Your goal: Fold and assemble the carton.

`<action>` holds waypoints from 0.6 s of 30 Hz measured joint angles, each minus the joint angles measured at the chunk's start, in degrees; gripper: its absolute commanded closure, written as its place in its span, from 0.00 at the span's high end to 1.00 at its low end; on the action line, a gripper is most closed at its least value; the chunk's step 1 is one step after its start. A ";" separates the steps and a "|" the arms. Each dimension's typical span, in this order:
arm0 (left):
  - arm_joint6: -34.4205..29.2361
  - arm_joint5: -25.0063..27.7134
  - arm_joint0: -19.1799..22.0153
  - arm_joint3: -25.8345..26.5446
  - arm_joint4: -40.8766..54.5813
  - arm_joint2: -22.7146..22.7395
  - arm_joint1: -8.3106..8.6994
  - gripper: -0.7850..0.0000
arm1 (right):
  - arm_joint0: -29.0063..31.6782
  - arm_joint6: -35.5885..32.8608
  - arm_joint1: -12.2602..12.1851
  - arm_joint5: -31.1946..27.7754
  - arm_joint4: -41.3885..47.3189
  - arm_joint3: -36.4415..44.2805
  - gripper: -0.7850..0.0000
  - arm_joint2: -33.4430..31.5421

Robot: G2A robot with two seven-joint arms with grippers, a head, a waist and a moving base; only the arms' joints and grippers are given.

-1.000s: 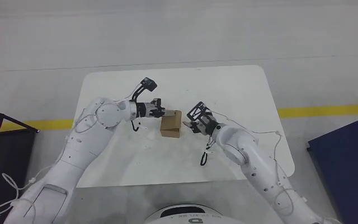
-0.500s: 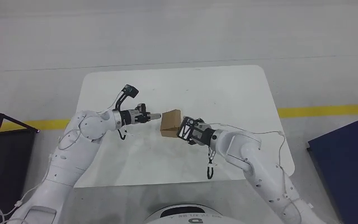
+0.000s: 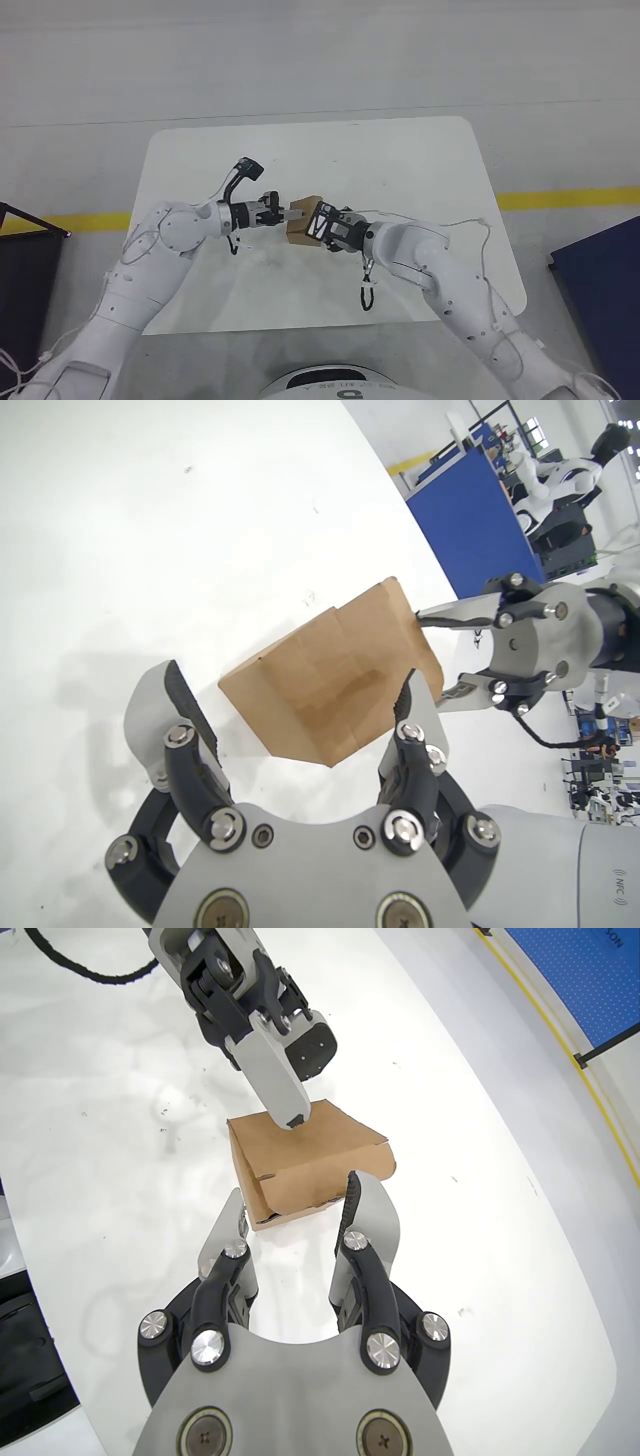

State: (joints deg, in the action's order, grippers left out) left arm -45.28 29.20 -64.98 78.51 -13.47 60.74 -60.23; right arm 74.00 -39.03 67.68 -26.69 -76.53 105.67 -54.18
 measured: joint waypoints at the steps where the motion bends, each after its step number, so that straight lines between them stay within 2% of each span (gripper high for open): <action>1: 0.02 0.23 -0.03 -0.40 2.47 -0.34 -0.20 1.00 | -0.42 -0.19 0.12 -0.06 0.20 -0.41 0.53 0.45; 8: 0.52 0.37 0.76 -3.05 12.19 -1.79 -1.15 1.00 | -1.67 -0.59 0.52 0.13 0.64 -1.57 0.56 2.02; 15: 1.50 0.37 1.90 -4.18 11.35 -3.64 -1.81 1.00 | -2.58 -0.26 0.86 -0.21 1.17 -3.09 0.58 3.30; 18: 2.90 0.06 2.43 -4.39 8.12 -3.84 -1.86 1.00 | -2.97 -0.61 1.04 0.38 1.28 -3.82 0.59 3.79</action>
State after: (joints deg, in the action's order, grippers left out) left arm -42.38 29.26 -62.56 74.12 -5.35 56.90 -62.10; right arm 71.03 -39.64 68.72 -26.30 -75.26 101.86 -50.39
